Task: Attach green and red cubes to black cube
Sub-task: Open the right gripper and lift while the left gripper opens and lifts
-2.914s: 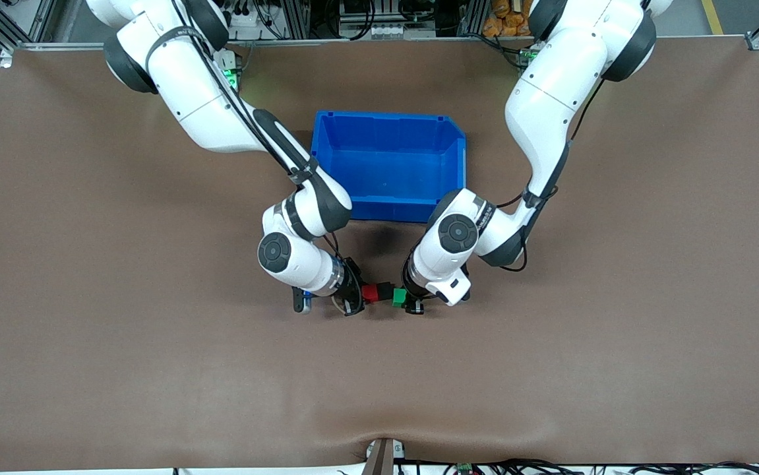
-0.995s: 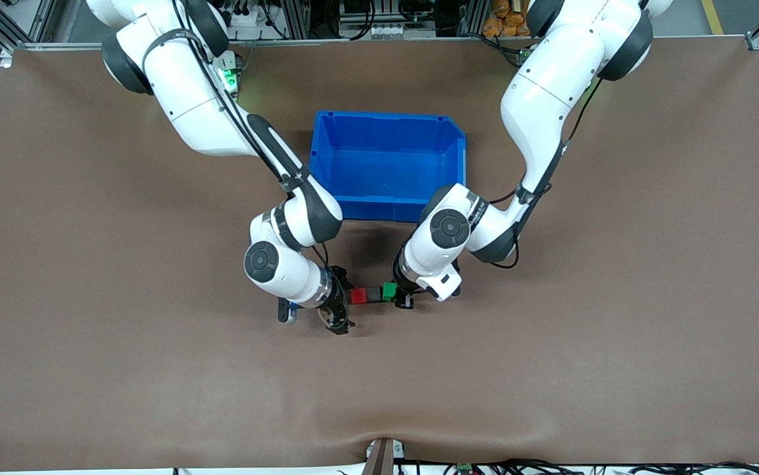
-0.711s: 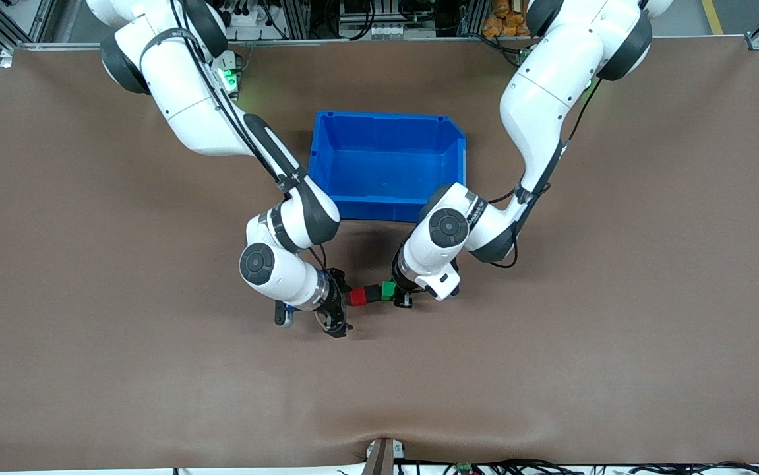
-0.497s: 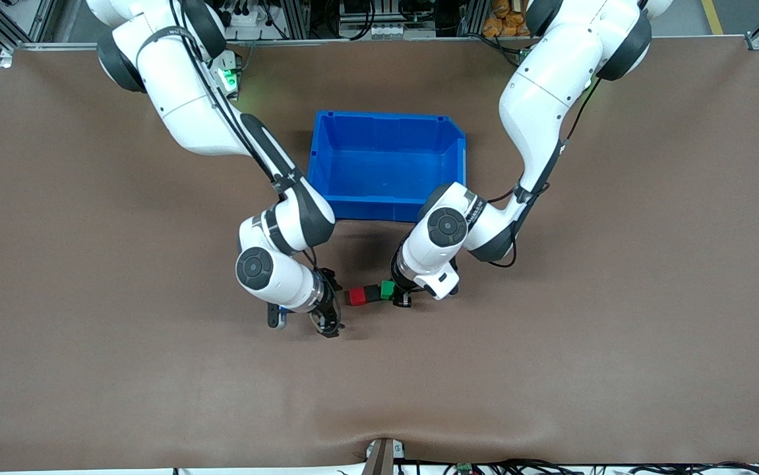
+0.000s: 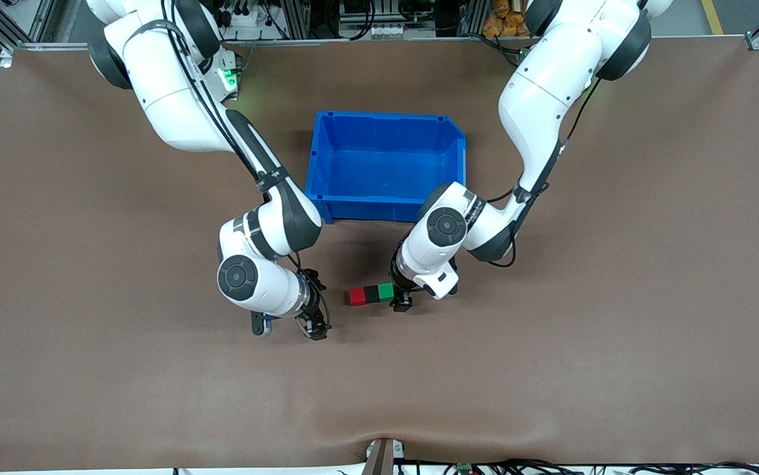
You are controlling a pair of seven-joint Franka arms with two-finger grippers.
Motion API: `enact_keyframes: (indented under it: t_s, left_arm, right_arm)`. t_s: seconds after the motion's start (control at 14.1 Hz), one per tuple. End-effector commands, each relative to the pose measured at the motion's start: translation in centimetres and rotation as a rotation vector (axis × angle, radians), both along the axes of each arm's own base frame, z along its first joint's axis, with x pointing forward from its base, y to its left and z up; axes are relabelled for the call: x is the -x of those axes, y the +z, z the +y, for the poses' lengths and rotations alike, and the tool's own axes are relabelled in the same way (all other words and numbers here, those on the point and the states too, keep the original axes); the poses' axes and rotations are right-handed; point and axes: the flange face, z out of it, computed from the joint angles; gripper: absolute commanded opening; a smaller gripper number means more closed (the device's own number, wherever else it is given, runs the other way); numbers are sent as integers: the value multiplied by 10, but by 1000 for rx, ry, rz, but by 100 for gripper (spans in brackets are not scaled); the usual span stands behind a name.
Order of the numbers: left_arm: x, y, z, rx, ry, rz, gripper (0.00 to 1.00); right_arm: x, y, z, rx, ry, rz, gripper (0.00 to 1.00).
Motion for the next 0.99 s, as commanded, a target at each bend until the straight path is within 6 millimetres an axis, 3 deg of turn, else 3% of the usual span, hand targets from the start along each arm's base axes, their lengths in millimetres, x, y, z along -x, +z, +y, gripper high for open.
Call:
enact_keyframes:
  t_s: [0.0,0.14,0.28,0.5,0.57,0.64,0.78,0.85,0.92]
  left_arm:
    - [-7,26,11,-29,9,14,84]
    - [-18,60,31,-86,-29,-5,84]
    - [-28,101,59,-156,-140,-8,84]
    - [-41,168,113,-209,-354,-10,88]
    - [-43,187,130,-224,-435,-16,100]
    - [-45,205,152,-239,-529,-10,100]
    - [-47,243,196,-258,-716,-3,100]
    - [-47,262,218,-265,-757,-4,100]
    - [-47,283,241,-270,-781,-12,100]
  right_arm:
    - [-12,30,-41,93,208,-28,100]
    - [-29,51,-81,161,444,-105,100]
    - [-35,64,-105,220,694,-130,100]
    - [-58,105,-189,232,933,-170,100]
    - [-65,118,-213,242,1026,-196,100]
    - [-71,131,-245,248,1059,-217,100]
    - [-69,156,-290,236,1104,-205,100]
    - [-64,175,-301,239,1150,-198,100]
    - [-55,208,-315,243,1161,-196,100]
